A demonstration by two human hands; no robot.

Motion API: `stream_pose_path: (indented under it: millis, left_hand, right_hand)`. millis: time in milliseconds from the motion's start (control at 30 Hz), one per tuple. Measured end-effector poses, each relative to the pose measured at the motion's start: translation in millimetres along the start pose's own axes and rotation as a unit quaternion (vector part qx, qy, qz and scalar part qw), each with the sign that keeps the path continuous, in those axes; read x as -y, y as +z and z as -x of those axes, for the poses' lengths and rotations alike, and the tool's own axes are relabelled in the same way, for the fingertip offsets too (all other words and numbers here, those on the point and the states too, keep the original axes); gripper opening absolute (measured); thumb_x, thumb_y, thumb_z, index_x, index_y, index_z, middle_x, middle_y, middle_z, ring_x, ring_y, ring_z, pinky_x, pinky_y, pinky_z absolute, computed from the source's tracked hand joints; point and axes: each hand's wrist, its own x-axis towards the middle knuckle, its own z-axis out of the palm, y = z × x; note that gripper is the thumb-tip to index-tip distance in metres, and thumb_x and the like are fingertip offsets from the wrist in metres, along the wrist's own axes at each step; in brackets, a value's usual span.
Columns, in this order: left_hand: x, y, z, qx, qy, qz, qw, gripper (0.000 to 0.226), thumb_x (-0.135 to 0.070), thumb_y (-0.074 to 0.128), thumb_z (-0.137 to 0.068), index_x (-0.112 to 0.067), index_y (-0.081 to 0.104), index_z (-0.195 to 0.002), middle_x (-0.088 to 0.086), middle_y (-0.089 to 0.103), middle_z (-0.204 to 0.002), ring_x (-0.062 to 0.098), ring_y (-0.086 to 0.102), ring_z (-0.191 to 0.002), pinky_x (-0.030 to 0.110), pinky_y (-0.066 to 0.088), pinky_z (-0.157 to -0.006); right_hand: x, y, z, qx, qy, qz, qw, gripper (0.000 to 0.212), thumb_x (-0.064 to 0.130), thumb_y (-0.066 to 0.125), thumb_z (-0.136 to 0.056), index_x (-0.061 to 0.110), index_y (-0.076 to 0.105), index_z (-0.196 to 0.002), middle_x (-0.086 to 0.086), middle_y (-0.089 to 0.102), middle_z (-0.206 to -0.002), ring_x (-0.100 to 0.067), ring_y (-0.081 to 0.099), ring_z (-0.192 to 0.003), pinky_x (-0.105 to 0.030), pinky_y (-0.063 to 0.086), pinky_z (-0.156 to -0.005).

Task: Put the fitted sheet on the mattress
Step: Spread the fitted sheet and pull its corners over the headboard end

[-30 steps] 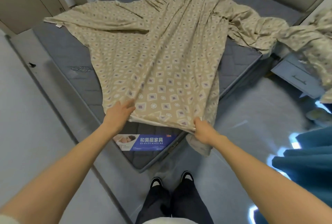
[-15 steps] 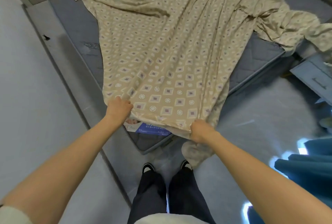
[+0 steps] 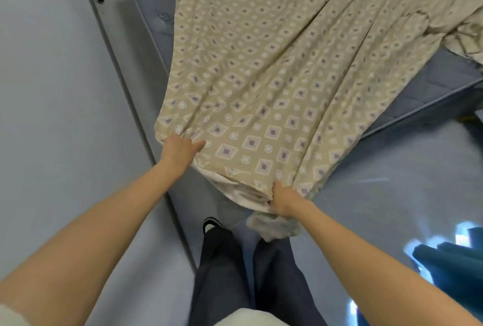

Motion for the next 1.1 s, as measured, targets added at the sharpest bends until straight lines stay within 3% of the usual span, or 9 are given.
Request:
stream_pose_path:
  millis: [100, 200, 267, 333, 467, 600, 867, 1033, 1100]
  left_hand:
    - [-3.0, 20.8, 1.1, 0.043, -0.002, 0.003, 0.999, 0.057, -0.020, 0.043, -0.099, -0.031, 0.017, -0.148, 0.001, 0.059, -0.123, 0.020, 0.063, -0.105, 0.025, 0.034, -0.054]
    - [-5.7, 47.1, -2.7, 0.097, -0.031, 0.007, 0.995, 0.063, -0.024, 0.046, -0.096, -0.027, 0.013, -0.150, -0.001, 0.057, -0.125, 0.019, 0.060, -0.111, 0.029, 0.035, -0.070]
    - [-6.5, 67.1, -4.4, 0.124, -0.040, -0.002, 0.991, 0.067, -0.025, 0.044, -0.096, -0.027, 0.006, -0.152, -0.003, 0.056, -0.127, 0.018, 0.058, -0.114, 0.029, 0.039, -0.076]
    - [-6.7, 93.2, -5.6, 0.142, -0.044, -0.007, 0.989, 0.065, -0.022, 0.041, -0.097, -0.027, 0.006, -0.151, -0.003, 0.057, -0.126, 0.016, 0.058, -0.113, 0.028, 0.042, -0.082]
    - [-11.4, 129.1, -8.5, 0.154, -0.059, -0.006, 0.986, 0.068, -0.024, 0.044, -0.095, -0.027, 0.006, -0.151, -0.005, 0.056, -0.126, 0.015, 0.056, -0.114, 0.028, 0.034, -0.075]
    - [-22.1, 167.1, -17.7, 0.178, -0.077, -0.006, 0.981, 0.070, -0.025, 0.046, -0.093, -0.025, 0.007, -0.151, -0.004, 0.054, -0.128, 0.017, 0.054, -0.117, 0.028, 0.041, -0.089]
    - [-38.8, 244.6, -44.5, 0.200, -0.101, 0.044, 0.974, 0.063, -0.015, 0.044, -0.093, -0.026, 0.015, -0.148, -0.004, 0.060, -0.121, 0.017, 0.059, -0.110, 0.028, 0.036, -0.074]
    - [-48.6, 259.4, -64.8, 0.208, -0.101, 0.061, 0.971, 0.068, -0.018, 0.046, -0.092, -0.025, 0.010, -0.150, -0.002, 0.059, -0.123, 0.018, 0.059, -0.111, 0.030, 0.041, -0.075]
    - [-53.1, 264.5, -72.7, 0.212, -0.097, 0.071, 0.970, 0.071, -0.019, 0.045, -0.092, -0.026, 0.006, -0.151, -0.002, 0.058, -0.125, 0.018, 0.058, -0.112, 0.029, 0.043, -0.072]
  right_hand:
    - [13.7, 11.3, -13.4, 0.020, 0.005, 0.012, 1.000, 0.059, 0.025, 0.061, -0.085, 0.004, 0.036, -0.135, -0.018, 0.053, -0.129, -0.035, 0.053, -0.117, -0.034, 0.043, -0.086]
    - [29.0, 24.2, -25.8, 0.056, -0.004, 0.026, 0.998, 0.041, 0.022, 0.060, -0.082, 0.005, 0.053, -0.120, -0.015, 0.060, -0.122, -0.030, 0.057, -0.103, -0.029, 0.040, -0.076]
    - [37.5, 36.1, -33.4, 0.078, -0.010, 0.041, 0.996, 0.036, 0.022, 0.060, -0.081, 0.008, 0.053, -0.114, -0.014, 0.060, -0.121, -0.028, 0.056, -0.098, -0.030, 0.039, -0.075]
    - [46.6, 52.0, -47.7, 0.099, -0.014, 0.060, 0.993, 0.044, 0.025, 0.060, -0.080, 0.009, 0.051, -0.121, -0.013, 0.059, -0.123, -0.031, 0.057, -0.108, -0.032, 0.041, -0.079]
    - [58.0, 75.9, -71.3, 0.122, -0.017, 0.086, 0.989, 0.053, 0.028, 0.059, -0.078, 0.012, 0.050, -0.127, -0.012, 0.059, -0.125, -0.032, 0.056, -0.114, -0.034, 0.044, -0.088]
    - [64.3, 103.7, -98.4, 0.142, -0.028, 0.100, 0.984, 0.052, 0.032, 0.057, -0.078, 0.014, 0.050, -0.127, -0.011, 0.059, -0.125, -0.032, 0.055, -0.115, -0.035, 0.044, -0.092]
    - [66.8, 155.4, -149.5, 0.147, -0.031, 0.090, 0.985, 0.050, 0.035, 0.055, -0.082, 0.013, 0.049, -0.126, -0.011, 0.058, -0.126, -0.031, 0.055, -0.117, -0.036, 0.044, -0.095]
    - [65.5, 164.5, -177.8, 0.121, -0.041, 0.082, 0.988, 0.047, 0.035, 0.058, -0.080, 0.018, 0.054, -0.123, -0.006, 0.067, -0.115, -0.026, 0.063, -0.106, -0.028, 0.045, -0.079]
    - [66.0, 166.4, -188.2, 0.108, -0.046, 0.101, 0.988, 0.049, 0.037, 0.058, -0.081, 0.017, 0.054, -0.125, -0.008, 0.065, -0.118, -0.028, 0.061, -0.110, -0.032, 0.047, -0.086]
